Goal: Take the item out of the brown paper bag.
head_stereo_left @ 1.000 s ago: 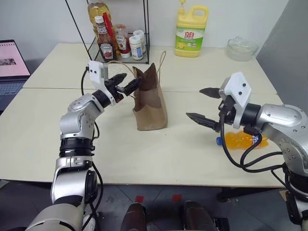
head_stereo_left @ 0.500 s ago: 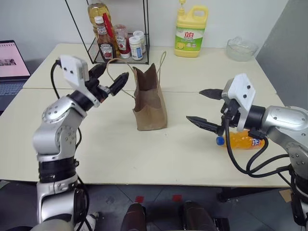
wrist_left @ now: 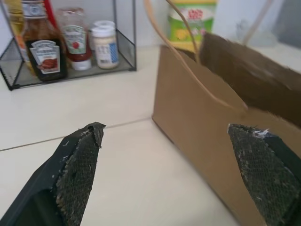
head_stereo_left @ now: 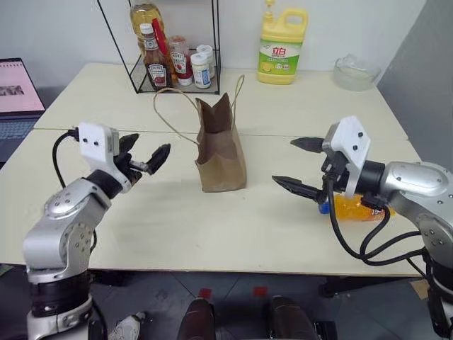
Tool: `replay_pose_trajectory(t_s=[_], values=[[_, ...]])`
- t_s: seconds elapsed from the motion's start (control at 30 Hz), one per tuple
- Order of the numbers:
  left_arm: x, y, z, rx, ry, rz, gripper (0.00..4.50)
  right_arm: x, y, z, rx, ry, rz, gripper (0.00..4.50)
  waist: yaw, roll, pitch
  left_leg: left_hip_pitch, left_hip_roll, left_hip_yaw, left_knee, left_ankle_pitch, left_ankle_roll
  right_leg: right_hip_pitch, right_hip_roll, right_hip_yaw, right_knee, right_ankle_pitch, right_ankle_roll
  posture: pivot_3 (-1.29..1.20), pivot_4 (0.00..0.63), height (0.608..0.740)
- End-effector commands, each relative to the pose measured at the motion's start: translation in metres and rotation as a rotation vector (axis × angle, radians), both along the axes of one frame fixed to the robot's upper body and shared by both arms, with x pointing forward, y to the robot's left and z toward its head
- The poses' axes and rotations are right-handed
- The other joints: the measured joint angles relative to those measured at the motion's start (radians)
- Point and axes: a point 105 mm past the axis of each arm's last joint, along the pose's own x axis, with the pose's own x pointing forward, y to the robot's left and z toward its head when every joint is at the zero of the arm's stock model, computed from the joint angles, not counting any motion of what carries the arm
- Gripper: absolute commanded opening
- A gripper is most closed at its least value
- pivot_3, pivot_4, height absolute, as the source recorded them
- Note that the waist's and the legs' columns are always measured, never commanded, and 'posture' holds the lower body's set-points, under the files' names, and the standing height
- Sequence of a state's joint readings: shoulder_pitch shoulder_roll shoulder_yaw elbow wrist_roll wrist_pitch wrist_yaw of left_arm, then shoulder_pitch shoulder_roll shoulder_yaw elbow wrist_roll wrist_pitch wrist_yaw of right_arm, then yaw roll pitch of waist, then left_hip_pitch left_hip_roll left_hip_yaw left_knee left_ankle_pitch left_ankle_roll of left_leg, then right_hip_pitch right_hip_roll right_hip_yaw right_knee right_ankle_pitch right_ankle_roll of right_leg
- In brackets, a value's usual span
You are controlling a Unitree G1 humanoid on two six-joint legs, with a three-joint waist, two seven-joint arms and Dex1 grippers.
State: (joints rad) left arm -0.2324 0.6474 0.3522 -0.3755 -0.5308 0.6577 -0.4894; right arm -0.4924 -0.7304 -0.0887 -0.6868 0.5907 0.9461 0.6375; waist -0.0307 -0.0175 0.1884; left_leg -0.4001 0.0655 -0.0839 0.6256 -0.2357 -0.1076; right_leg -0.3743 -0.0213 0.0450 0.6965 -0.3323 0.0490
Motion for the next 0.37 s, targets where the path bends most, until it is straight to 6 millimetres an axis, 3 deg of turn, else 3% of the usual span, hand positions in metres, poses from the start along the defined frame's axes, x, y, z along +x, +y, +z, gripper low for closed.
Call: replay_pose_trajectory(t_s=[0.03, 0.13, 0.37], values=[[-0.013, -0.001, 0.02, 0.103, -0.046, -0.048, 4.49, -0.011, -0.004, 0.017, 0.088, -0.079, -0.008, 4.5, 0.0, 0.0, 0.0, 0.0, 0.0, 0.0, 0.0, 0.0, 0.0, 0.0, 0.0, 0.0, 0.0, 0.0, 0.0, 0.0, 0.15, 0.74], [-0.016, -0.002, 0.018, 0.167, -0.031, -0.066, 4.49, -0.017, -0.011, 0.006, 0.096, -0.046, -0.035, 4.5, 0.003, 0.0, 0.0, 0.0, 0.0, 0.0, 0.0, 0.0, 0.0, 0.001, 0.0, 0.0, 0.0, 0.0, 0.0, 0.0, 0.15, 0.74], [-0.023, -0.004, 0.001, 0.138, 0.009, -0.091, 4.49, -0.022, -0.017, -0.013, 0.089, 0.007, -0.068, 4.5, 0.001, 0.0, 0.0, 0.001, 0.0, 0.0, 0.0, 0.0, 0.0, 0.0, 0.0, 0.0, 0.0, 0.0, 0.0, 0.0, 0.15, 0.74]])
